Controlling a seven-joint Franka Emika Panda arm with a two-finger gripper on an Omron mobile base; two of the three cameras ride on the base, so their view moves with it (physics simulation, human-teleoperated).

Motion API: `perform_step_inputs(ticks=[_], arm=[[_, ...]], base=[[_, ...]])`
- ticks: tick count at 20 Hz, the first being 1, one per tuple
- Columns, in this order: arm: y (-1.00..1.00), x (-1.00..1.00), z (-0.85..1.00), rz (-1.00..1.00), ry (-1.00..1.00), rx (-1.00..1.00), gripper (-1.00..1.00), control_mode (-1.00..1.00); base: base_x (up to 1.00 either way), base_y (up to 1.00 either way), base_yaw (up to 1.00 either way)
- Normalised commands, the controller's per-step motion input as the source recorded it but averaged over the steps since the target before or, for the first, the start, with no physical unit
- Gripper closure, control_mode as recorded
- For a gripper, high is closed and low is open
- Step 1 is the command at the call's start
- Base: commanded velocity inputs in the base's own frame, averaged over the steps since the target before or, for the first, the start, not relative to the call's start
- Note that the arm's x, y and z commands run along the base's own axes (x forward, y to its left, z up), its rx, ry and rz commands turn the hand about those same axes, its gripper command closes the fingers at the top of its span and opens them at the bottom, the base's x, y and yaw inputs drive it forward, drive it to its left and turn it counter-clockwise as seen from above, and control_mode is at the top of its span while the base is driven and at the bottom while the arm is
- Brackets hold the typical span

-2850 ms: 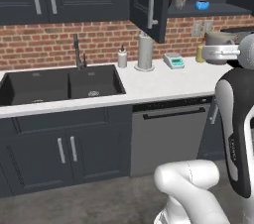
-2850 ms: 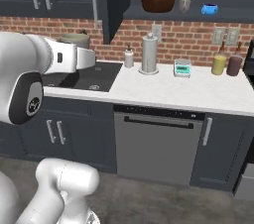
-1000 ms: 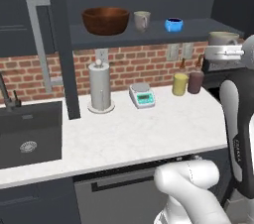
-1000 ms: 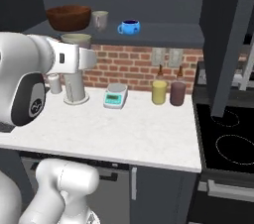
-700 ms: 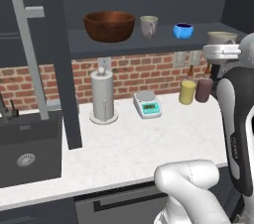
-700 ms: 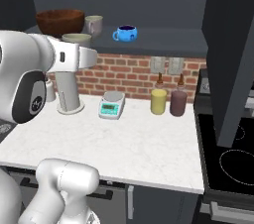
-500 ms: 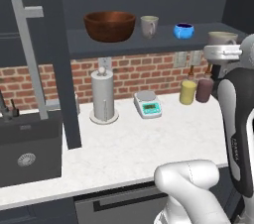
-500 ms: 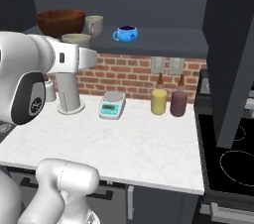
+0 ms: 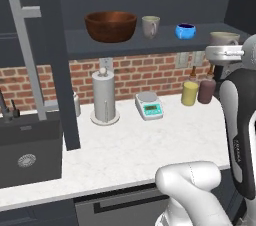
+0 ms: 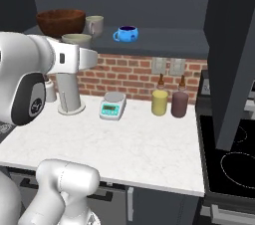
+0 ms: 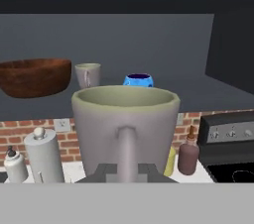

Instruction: Gather all objects into one cabinet and sort the glasses and bowls to opposite sides.

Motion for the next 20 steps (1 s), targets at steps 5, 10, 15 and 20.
perform_step_inputs(ticks=[5, 10, 15, 20], arm=[[0.0, 0.0, 0.0, 0.0, 0.0, 0.0, 1.0, 1.0], [-0.43, 0.51, 0.0, -0.11, 0.0, 0.0, 1.0, -1.0], [-0.54, 0.58, 0.0, -0.15, 0.0, 0.0, 1.0, -1.0], [-0.36, 0.66, 0.0, -0.11, 0.0, 0.0, 1.0, -1.0]], base=[[0.29, -0.31, -0.04], [0.0, 0.0, 0.0], [0.0, 0.0, 0.0], [0.0, 0.0, 0.0]])
